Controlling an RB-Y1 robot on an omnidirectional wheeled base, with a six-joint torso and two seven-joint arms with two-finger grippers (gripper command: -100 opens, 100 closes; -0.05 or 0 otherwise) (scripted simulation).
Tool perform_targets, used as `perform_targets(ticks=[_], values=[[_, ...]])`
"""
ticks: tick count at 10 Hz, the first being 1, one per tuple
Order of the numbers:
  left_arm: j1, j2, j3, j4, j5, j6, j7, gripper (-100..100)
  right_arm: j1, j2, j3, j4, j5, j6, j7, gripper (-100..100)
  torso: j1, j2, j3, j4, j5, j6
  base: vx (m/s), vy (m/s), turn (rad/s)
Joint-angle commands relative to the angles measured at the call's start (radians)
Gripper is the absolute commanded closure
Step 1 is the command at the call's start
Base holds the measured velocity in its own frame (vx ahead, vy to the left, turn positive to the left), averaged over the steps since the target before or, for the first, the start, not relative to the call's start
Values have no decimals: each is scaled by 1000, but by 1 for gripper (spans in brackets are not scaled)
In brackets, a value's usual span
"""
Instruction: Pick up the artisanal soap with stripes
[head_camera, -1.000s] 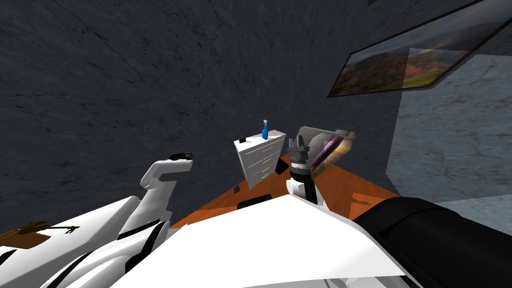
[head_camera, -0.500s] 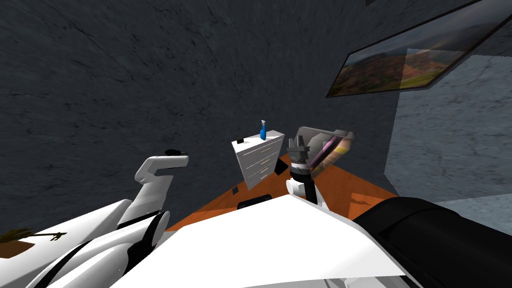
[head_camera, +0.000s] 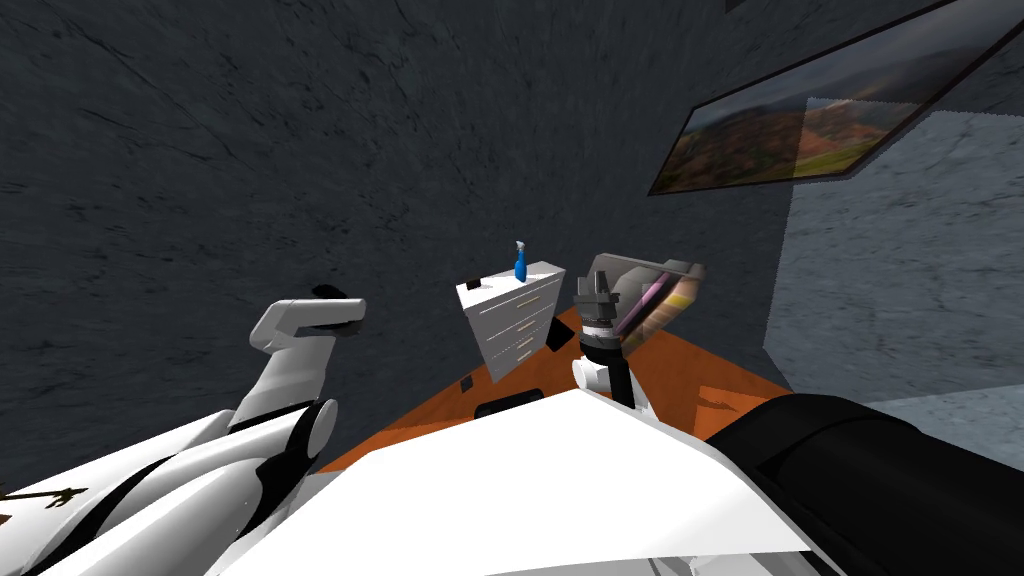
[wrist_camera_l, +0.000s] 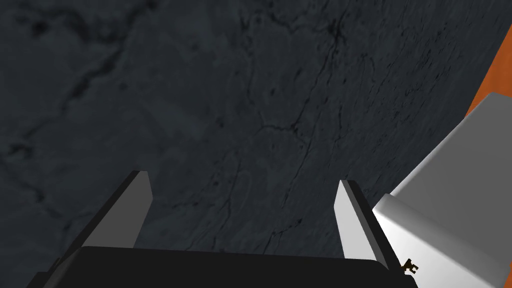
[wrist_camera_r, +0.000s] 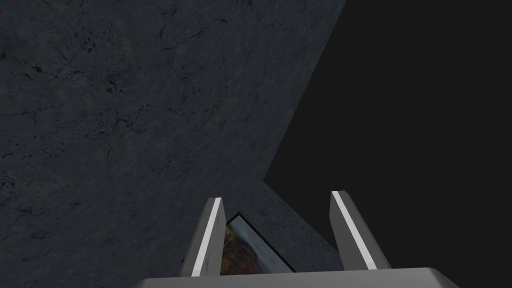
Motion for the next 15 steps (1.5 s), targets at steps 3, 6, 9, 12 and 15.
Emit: perform_targets(ticks=[3, 6, 9, 12, 15], values=[[-96, 30, 29, 102, 17, 99, -7, -100, 0, 0, 0, 0, 0, 0, 0, 0, -3, -1, -1, 0, -1, 0, 44, -94, -26], [-156, 50, 49, 196, 29, 156, -12, -100, 0, 0, 0, 0, 0, 0, 0, 0, -1, -1, 0, 0, 0, 0, 31, -67, -22], [-215, 69, 69, 267, 42, 210, -18, -100, 0, 0, 0, 0, 0, 0, 0, 0, -3, -1, -1, 0, -1, 0, 40, -86, -20], [-310, 102, 107, 364, 67, 301, -27, -100, 0, 0, 0, 0, 0, 0, 0, 0, -2, -1, -1, -1, 0, 0, 55, -105, -46], [-374, 116, 126, 442, 80, 350, -32, -100, 0, 0, 0, 0, 0, 0, 0, 0, 1, 0, 0, 0, 0, 0, 40, -70, -23]])
